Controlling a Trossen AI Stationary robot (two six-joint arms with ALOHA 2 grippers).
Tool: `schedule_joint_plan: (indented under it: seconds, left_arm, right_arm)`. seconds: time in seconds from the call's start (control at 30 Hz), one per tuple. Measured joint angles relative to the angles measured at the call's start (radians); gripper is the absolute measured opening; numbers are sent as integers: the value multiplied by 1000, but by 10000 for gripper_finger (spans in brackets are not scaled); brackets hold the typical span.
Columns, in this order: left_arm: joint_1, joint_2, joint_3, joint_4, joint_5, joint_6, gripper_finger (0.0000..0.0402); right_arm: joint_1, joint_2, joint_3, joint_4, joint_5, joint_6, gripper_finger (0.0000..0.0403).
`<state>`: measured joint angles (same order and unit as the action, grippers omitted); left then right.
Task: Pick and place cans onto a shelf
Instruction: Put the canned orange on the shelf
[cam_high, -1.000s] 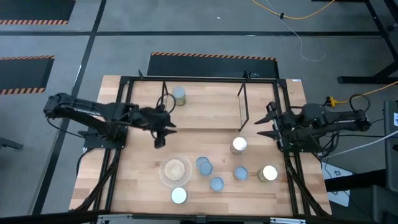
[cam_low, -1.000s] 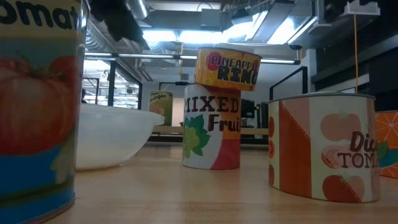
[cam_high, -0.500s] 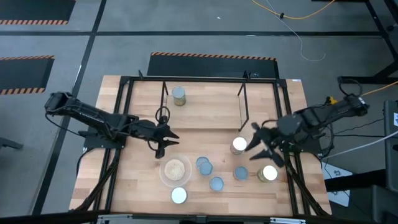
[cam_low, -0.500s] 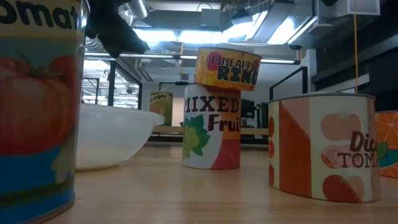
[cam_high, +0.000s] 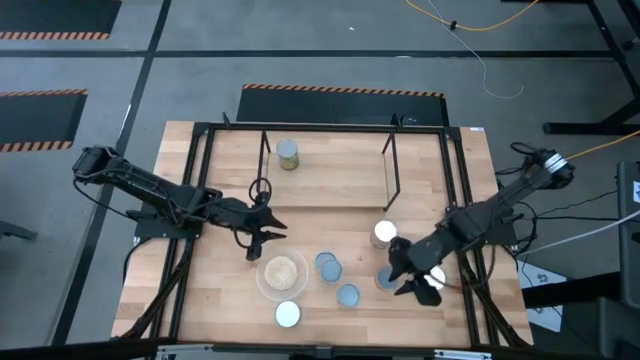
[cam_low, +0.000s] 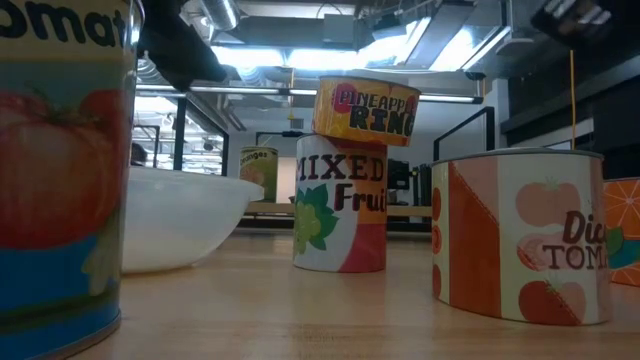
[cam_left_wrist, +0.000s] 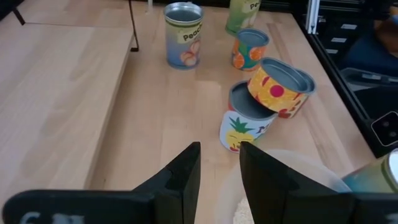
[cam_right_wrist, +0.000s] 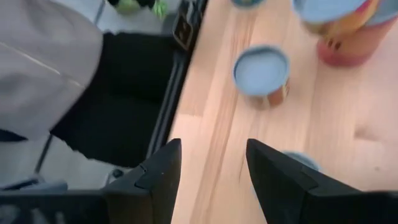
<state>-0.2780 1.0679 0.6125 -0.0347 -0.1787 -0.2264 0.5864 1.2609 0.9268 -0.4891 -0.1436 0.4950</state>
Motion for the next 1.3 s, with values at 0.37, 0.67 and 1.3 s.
schedule_joint_plan:
  seconds: [0.37, 0.67, 1.3]
  left_arm:
    - [-1, 0, 0, 0, 0, 0, 105]
    - [-1, 0, 0, 0, 0, 0, 105]
    - [-1, 0, 0, -1, 1, 0, 105]
  right_arm:
    - [28, 149, 0, -90, 11, -3, 186]
    - [28, 254, 0, -178, 19, -76, 186]
    - [28, 311, 3, -162, 64, -114, 160]
